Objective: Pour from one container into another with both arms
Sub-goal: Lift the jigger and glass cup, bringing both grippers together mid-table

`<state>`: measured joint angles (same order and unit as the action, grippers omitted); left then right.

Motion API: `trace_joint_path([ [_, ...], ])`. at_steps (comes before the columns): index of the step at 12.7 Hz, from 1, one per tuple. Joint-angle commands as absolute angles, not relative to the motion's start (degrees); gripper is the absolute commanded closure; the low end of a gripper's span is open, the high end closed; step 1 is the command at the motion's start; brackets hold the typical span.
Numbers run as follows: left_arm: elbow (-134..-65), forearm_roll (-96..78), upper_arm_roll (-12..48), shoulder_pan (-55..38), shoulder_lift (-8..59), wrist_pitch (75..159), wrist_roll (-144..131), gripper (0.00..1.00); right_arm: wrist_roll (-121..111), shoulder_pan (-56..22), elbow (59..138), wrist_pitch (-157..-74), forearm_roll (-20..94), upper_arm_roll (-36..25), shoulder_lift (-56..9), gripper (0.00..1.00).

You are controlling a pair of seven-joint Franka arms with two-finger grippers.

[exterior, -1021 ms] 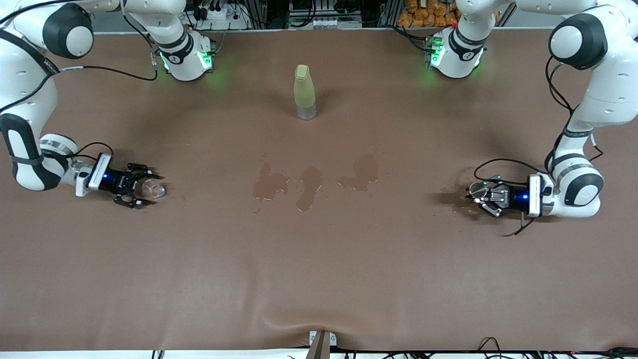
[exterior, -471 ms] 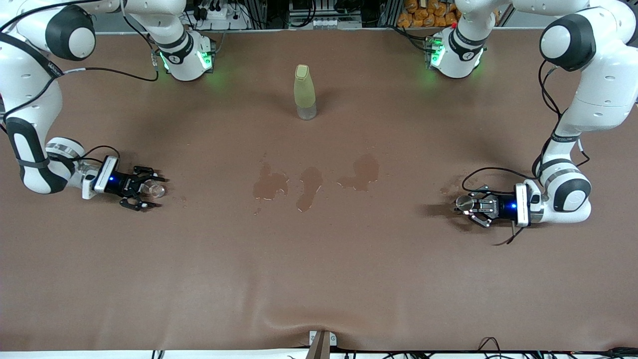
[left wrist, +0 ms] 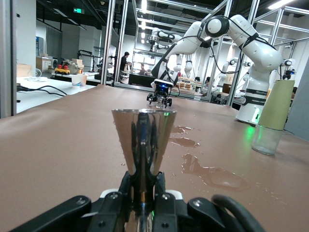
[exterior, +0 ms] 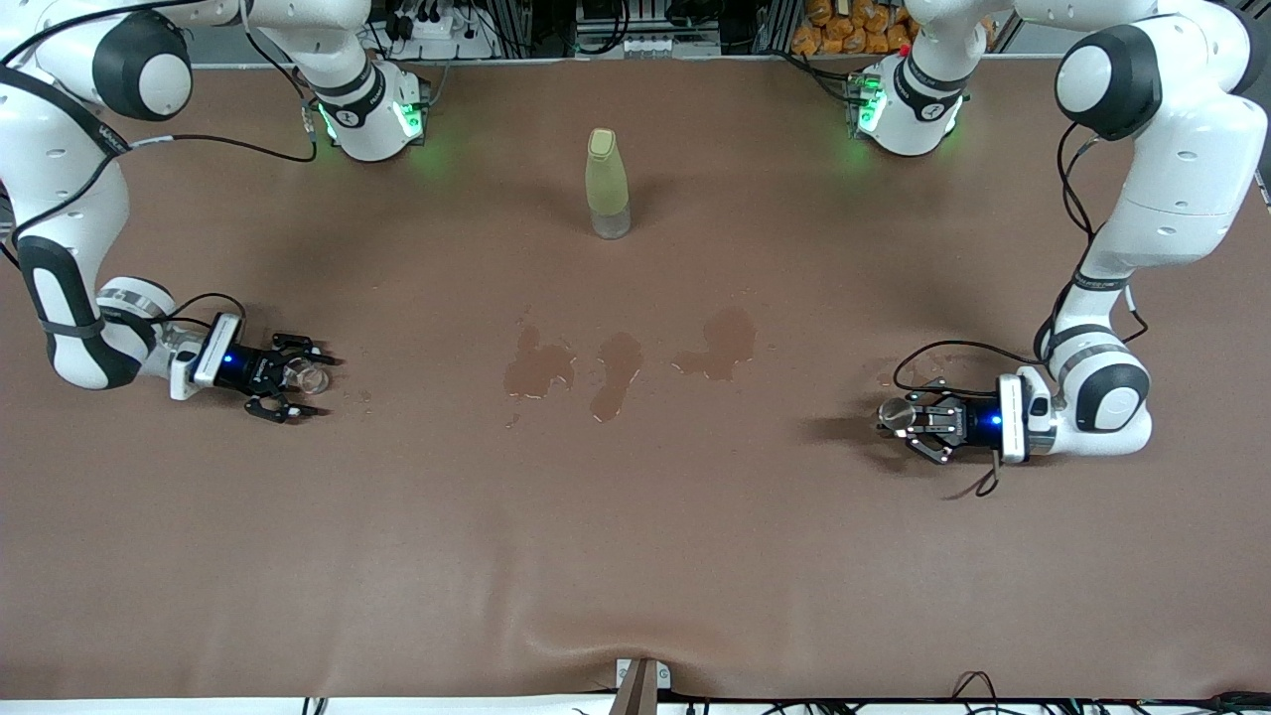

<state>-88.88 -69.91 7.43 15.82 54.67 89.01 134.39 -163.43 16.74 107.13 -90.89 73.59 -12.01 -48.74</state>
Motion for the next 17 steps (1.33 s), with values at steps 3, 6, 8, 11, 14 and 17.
trace_joint_path([
  [3,-90.2,-79.3,7.6,7.1,53.7,91.6,133.8,1.0,-182.3,16.9,108.1,-90.4,75.9,-12.3,-50.2,0.47],
  [6,-90.3,-83.3,7.7,-0.8,53.7,99.8,133.9,1.0,-182.1,16.9,108.0,-90.1,75.9,-12.3,-50.2,0.68],
  [8,-90.3,-89.9,7.6,-5.5,53.4,101.9,134.0,1.0,-182.0,16.8,108.0,-90.0,75.9,-12.3,-50.1,0.81],
  [11,-89.9,-97.4,7.7,-11.0,53.4,106.0,134.6,1.0,-179.5,16.5,108.0,-89.1,75.8,-12.3,-49.7,0.96],
  [14,-90.0,-107.9,7.7,-15.3,54.0,106.8,140.7,1.0,-174.0,15.6,107.7,-85.1,75.8,-12.2,-48.7,1.0],
  [17,-89.6,-112.6,7.6,-17.6,54.8,106.9,143.0,1.0,-167.6,14.2,107.6,-82.1,75.8,-12.2,-46.7,1.0],
])
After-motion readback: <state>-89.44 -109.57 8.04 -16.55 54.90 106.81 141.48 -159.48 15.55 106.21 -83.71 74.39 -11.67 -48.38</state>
